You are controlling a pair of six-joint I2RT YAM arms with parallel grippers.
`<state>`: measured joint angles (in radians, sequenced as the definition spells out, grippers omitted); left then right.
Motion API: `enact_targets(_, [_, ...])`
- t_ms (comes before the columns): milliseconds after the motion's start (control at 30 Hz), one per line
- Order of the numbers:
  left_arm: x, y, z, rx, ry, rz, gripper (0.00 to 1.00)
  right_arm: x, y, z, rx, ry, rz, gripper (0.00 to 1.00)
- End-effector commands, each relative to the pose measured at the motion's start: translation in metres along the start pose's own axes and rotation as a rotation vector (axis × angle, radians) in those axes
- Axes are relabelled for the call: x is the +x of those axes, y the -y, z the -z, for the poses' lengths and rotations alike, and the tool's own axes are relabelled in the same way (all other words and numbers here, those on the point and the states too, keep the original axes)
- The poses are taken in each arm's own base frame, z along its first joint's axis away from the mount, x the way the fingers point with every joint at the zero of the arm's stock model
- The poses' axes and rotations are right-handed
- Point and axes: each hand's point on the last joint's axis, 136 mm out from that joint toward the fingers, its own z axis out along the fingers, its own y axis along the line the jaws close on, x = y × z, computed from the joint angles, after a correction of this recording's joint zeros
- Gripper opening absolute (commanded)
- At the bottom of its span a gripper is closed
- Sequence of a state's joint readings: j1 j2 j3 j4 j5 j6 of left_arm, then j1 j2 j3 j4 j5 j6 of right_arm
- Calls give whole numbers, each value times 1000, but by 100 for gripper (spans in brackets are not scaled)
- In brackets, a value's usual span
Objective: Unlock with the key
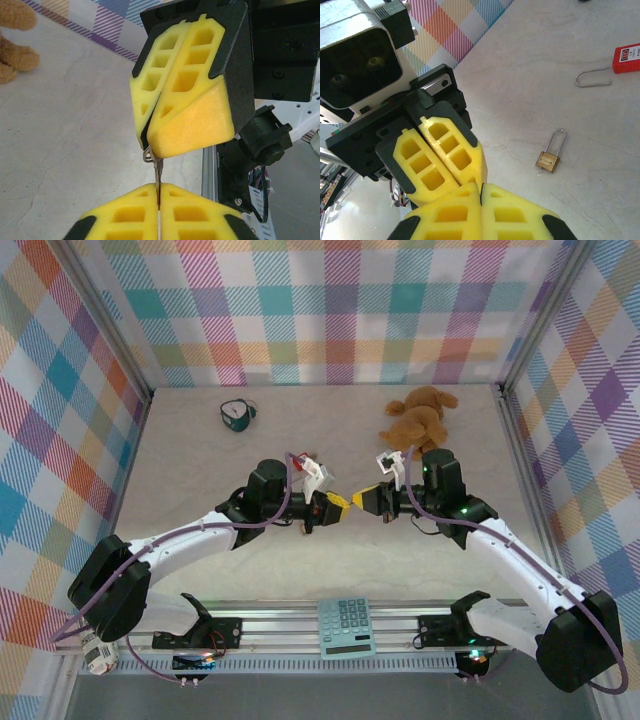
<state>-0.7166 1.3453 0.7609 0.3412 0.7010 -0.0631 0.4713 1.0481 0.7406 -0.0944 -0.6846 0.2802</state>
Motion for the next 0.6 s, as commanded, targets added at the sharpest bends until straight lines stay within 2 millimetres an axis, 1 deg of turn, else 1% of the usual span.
enact_targets(0, [-23,-4,3,-35,55,-30,34,-10,-7,6,8,27,14,1])
enact_targets(33, [-24,-6,5,-52,58,-35,40,-10,-4,7,31,32,11,1])
enact_targets(67, [-26,-8,7,-75,62,-40,48,-11,-2,9,53,40,12,1])
enact_targets(100, [-26,-11,10,-102,65,-46,53,-11,1,10,71,46,13,1])
enact_targets(167, [-30,-14,19,-167,83,-75,56,-13,5,13,105,59,9,0])
enact_targets(233, [-35,-22,31,-258,113,-109,58,-14,7,15,128,72,8,1])
enact_targets(267, [-39,-32,39,-339,134,-118,59,-14,9,15,139,74,6,1])
enact_targets(333, [-44,-56,59,-527,177,-116,65,-13,10,16,144,76,3,1])
enact_targets(400, [-44,-85,83,-736,208,-69,66,-12,11,16,145,76,-3,1])
enact_targets(500, [-25,-116,99,-936,138,14,66,-10,12,15,149,74,-11,1])
enact_targets(567, [-3,-136,101,-1039,19,50,68,-8,13,15,149,71,-20,1])
